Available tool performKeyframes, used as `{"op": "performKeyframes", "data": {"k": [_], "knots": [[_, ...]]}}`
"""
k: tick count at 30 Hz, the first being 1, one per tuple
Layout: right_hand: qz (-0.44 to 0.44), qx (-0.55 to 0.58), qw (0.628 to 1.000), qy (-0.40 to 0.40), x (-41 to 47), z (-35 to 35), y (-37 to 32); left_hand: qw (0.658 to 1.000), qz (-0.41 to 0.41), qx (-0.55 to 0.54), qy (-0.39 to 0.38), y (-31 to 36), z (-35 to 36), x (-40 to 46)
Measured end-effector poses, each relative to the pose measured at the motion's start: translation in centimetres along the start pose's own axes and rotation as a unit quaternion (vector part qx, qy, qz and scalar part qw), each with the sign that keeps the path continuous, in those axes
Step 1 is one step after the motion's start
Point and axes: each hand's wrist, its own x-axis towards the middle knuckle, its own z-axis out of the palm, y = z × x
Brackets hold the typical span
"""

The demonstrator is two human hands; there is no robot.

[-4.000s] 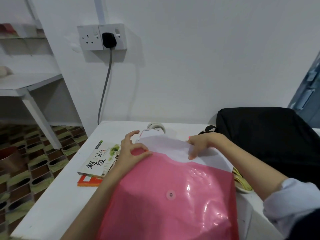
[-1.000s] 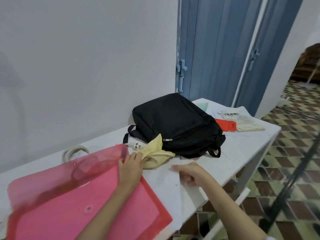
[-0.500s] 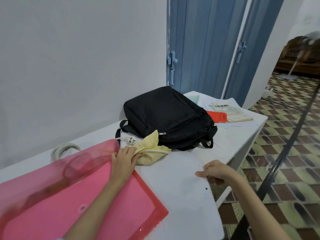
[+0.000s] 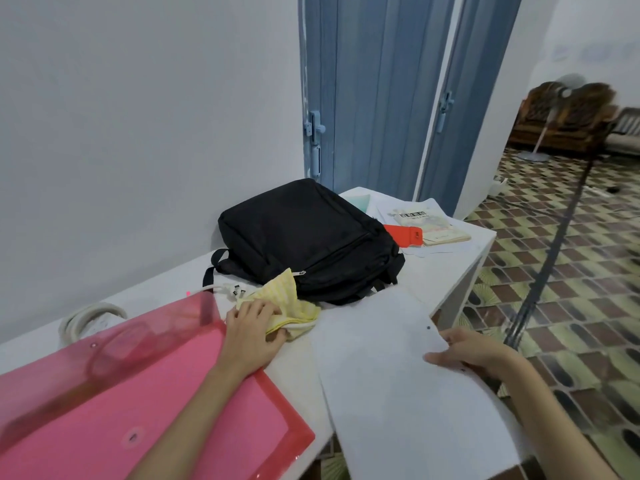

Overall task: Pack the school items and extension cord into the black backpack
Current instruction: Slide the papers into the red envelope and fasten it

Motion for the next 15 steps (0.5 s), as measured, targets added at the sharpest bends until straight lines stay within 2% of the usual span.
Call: {"op": "performKeyframes", "data": {"k": [3, 6, 12, 15], "knots": [[0.017, -0.019, 0.999, 0.031, -1.8, -2.8, 1.8, 0.999, 0.013, -0.033, -0.014, 0.0, 0.2, 0.0], [0.007, 0.049, 0.998, 0.050, -3.4, -4.6, 3.1, 0.998, 0.013, -0.063, -0.014, 0.8, 0.3, 0.2], [-0.114, 0.155, 0.980, 0.054, -3.2, -3.9, -0.8, 0.991, -0.007, -0.124, 0.048, 3.8, -0.3, 1.4], [-0.168, 0.164, 0.971, 0.044, -1.7, -2.8, -4.3, 0.980, -0.036, -0.177, 0.083, 3.3, -2.7, 1.0]]}}
